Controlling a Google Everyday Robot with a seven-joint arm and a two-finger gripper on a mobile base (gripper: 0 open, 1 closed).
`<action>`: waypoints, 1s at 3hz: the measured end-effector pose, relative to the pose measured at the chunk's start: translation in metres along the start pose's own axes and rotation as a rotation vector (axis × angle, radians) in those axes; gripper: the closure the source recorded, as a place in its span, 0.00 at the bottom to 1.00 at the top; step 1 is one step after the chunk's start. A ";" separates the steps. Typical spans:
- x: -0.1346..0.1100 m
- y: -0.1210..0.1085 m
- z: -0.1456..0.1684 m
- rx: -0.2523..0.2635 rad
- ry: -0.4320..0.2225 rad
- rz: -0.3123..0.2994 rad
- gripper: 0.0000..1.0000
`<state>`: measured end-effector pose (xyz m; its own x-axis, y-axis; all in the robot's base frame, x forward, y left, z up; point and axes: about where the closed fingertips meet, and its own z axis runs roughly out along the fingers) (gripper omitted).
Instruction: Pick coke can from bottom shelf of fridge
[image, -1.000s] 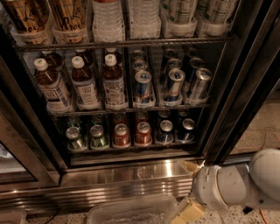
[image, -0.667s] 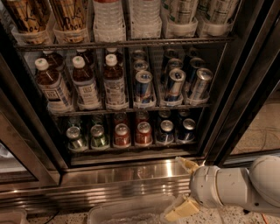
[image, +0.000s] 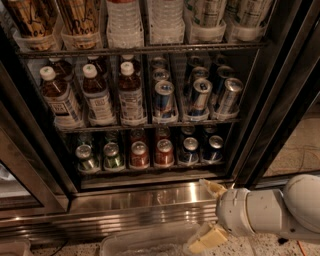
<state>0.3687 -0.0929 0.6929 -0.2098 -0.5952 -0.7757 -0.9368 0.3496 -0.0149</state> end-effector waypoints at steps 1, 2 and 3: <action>-0.001 -0.006 0.003 0.017 -0.044 0.024 0.00; -0.006 -0.017 0.012 0.074 -0.159 0.066 0.00; -0.016 -0.029 0.025 0.137 -0.291 0.116 0.00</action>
Offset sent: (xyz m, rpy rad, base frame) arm 0.0448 0.0093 0.0002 0.3188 -0.1268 -0.2083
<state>0.4061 -0.0755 0.6897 -0.2059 -0.3212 -0.9244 -0.8610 0.5084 0.0151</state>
